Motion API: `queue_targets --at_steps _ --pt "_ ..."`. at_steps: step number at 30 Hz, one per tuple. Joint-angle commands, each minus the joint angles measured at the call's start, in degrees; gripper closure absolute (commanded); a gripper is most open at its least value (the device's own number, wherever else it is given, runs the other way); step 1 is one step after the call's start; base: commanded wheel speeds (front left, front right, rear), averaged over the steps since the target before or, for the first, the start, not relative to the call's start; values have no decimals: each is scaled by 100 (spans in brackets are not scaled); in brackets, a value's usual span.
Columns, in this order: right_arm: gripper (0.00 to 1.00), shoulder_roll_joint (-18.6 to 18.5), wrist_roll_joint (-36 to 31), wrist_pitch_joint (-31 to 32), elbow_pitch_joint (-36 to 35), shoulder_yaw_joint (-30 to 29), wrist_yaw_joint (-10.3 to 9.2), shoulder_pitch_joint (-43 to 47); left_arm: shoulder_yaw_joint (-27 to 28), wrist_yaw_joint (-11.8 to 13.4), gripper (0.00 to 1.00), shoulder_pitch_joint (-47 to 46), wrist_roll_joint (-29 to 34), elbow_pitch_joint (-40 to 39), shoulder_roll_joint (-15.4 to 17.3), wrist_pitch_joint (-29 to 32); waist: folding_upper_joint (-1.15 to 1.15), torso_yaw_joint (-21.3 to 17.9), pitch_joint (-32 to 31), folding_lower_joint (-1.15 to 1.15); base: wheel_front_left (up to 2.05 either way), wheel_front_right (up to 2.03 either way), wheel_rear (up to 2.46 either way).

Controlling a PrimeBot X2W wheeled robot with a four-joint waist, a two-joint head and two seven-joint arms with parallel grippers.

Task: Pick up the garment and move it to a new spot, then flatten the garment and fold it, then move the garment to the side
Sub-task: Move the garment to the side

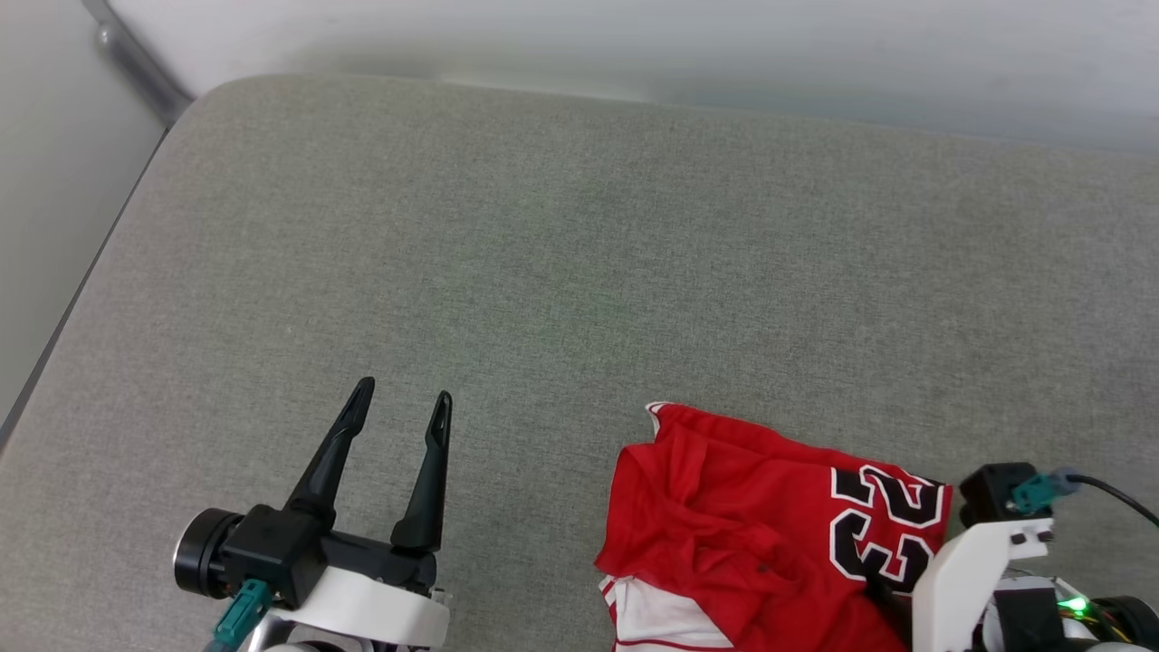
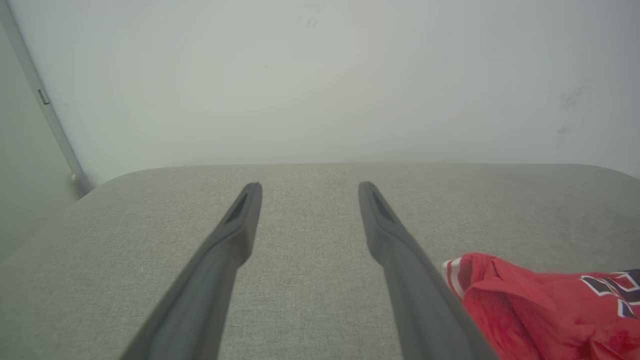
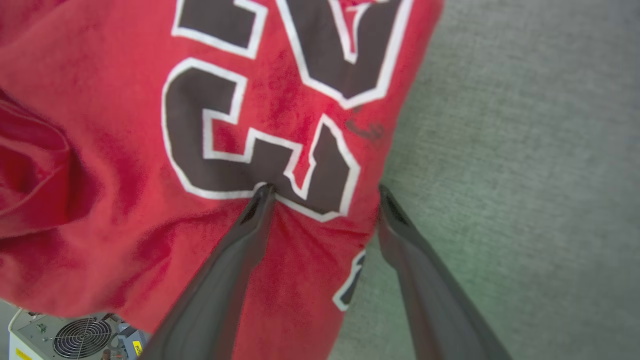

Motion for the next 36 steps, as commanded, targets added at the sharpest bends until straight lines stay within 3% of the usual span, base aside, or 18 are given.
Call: queue_targets --at_steps 1,3,4,5,6,13,20,28,36 --pt "0 68 -48 2 234 190 1 10 -16 -10 0 -64 -19 9 -26 -12 0 35 45 0 0 0 0" --pt "0 87 -78 -14 451 375 8 27 -31 -10 0 -102 -14 19 -20 -12 0 49 68 0 0 0 0" --pt "6 78 -129 -20 554 471 8 32 -45 -10 0 -114 -6 29 -17 -12 0 55 73 0 0 0 0" --pt "60 58 -171 -62 639 548 9 29 -57 -10 0 -125 2 41 -13 -12 0 57 74 0 0 0 0" --pt "100 43 -214 -126 698 592 9 16 -64 -10 0 -132 2 48 -4 -12 0 55 70 0 0 0 0" --pt "100 -475 -670 -564 643 738 -7 -382 -238 -10 0 -61 -1 89 20 -12 0 -157 -69 0 0 0 0" --pt "100 -1629 -1361 -644 39 1401 -3 -855 -595 -9 0 -28 -72 96 -90 -12 0 -771 -156 0 0 0 0" --pt "100 -3110 -1323 -501 -579 1632 -2 -1392 -1198 -9 0 -370 -32 56 -75 -12 0 -1692 124 0 0 0 0" --pt "100 -3721 -1334 -685 -485 1310 -3 -1768 -1523 -9 0 -973 3 -129 47 -12 0 -2297 830 0 0 0 0"
